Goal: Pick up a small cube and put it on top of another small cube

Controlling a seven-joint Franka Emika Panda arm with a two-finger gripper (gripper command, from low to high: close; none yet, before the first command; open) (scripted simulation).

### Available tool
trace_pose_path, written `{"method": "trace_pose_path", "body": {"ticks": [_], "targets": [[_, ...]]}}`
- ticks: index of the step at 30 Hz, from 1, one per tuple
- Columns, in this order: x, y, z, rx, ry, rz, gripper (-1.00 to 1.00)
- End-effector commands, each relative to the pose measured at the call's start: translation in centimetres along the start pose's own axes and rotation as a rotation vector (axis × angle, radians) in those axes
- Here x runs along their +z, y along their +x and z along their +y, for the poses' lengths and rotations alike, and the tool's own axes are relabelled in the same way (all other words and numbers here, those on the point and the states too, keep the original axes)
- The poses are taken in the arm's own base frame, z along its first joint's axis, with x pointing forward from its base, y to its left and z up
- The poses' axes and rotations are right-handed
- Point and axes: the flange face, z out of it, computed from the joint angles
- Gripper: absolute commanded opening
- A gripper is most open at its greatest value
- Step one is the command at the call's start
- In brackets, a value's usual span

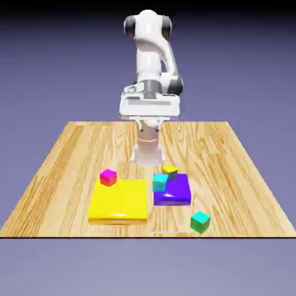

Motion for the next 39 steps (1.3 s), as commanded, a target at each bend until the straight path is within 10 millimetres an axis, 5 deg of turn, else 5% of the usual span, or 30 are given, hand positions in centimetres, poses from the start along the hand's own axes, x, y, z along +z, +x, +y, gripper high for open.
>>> {"method": "trace_pose_path", "body": {"ticks": [1, 10, 21, 34, 38, 39], "targets": [[1.1, -0.1, -0.3, 0.020, -0.028, -0.023, 0.00], [11.1, -2.5, -2.4, 0.220, -0.282, -0.232, 0.00], [22.4, -8.4, -3.4, 0.505, -0.586, -0.490, 0.00], [30.4, -14.7, -4.8, 0.841, -0.905, -0.782, 0.00], [33.9, -20.0, -2.1, 0.841, -0.905, -0.782, 0.00], [33.9, -20.0, -2.1, 0.841, -0.905, -0.782, -1.00]]}}
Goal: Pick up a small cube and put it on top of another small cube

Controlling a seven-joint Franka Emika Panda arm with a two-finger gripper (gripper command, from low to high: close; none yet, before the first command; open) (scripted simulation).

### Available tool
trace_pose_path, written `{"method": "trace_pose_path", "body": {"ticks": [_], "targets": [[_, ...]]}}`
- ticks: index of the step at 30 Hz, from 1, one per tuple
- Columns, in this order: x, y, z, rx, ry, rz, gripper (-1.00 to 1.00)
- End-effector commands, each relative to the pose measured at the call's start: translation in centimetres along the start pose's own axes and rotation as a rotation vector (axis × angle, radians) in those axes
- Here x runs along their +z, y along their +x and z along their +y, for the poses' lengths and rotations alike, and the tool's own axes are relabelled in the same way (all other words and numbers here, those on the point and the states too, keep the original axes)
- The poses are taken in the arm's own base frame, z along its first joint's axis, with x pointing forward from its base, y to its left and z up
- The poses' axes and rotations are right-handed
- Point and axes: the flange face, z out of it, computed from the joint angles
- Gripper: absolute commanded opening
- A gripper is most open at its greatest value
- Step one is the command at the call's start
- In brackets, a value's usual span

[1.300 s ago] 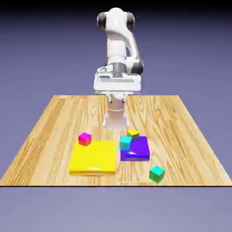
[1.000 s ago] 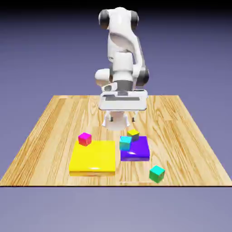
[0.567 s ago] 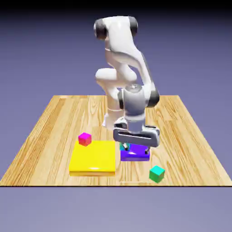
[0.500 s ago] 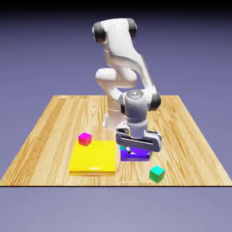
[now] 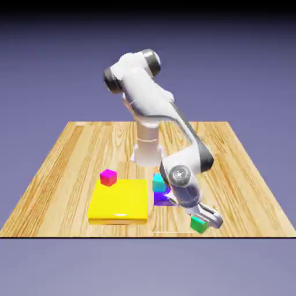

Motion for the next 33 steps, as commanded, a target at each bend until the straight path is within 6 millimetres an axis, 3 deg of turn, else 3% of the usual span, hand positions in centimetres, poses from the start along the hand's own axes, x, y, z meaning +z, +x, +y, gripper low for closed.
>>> {"method": "trace_pose_path", "body": {"ticks": [1, 4, 6, 11, 15, 24, 28, 33], "targets": [[0.0, 0.0, 0.0, 0.000, 0.000, 0.000, -1.00], [-6.4, -0.6, 0.6, 0.000, 0.000, 0.000, -1.00], [-6.8, -0.7, 0.7, 0.000, 0.000, 0.000, -1.00], [-9.0, 8.0, 3.1, 0.091, -0.016, 0.080, -1.00], [-11.6, 14.3, 6.2, 0.172, -0.017, 0.107, -1.00], [-17.9, 25.7, 16.3, 0.348, 0.031, 0.051, -1.00], [-19.9, 29.1, 21.7, 0.411, 0.078, -0.022, -1.00], [-21.1, 32.1, 28.6, 0.463, 0.160, -0.148, -1.00]]}}
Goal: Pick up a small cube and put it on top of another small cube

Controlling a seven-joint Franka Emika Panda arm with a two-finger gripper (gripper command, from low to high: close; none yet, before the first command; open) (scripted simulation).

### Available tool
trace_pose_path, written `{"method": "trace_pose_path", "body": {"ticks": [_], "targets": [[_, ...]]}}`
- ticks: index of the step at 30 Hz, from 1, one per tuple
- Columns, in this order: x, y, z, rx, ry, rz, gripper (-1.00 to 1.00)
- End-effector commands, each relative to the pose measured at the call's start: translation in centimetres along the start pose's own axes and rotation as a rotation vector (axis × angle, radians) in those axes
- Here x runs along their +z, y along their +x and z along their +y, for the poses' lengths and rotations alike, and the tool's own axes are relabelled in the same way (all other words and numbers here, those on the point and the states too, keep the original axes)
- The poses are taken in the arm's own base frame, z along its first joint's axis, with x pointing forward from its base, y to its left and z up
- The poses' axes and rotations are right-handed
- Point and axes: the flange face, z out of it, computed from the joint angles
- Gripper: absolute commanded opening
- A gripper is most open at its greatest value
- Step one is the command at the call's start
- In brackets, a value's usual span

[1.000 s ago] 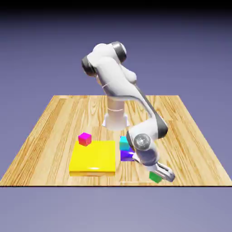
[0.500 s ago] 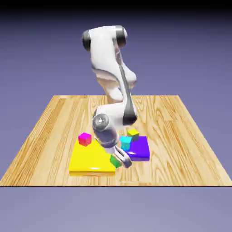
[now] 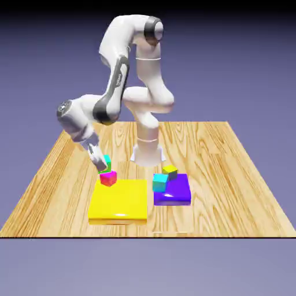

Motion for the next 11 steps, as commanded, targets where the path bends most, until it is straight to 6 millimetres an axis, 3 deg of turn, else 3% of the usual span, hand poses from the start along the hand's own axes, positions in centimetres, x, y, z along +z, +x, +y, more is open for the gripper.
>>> {"method": "trace_pose_path", "body": {"ticks": [1, 3, 7, 8, 9, 10, 11], "targets": [[-0.3, 0.8, 1.0, 0.006, 0.011, -0.029, -1.00], [-0.4, 1.0, 1.1, 0.007, 0.013, -0.035, -1.00], [5.9, 1.4, 0.4, 0.006, 0.013, -0.035, -1.00], [6.4, 1.4, 0.4, 0.007, 0.013, -0.035, -1.00], [6.4, 1.4, 0.4, 0.007, 0.013, -0.035, 1.00], [6.4, 1.4, 0.4, 0.007, 0.013, -0.035, 1.00], [4.8, 1.3, 0.4, 0.005, 0.013, -0.037, 1.00]]}}
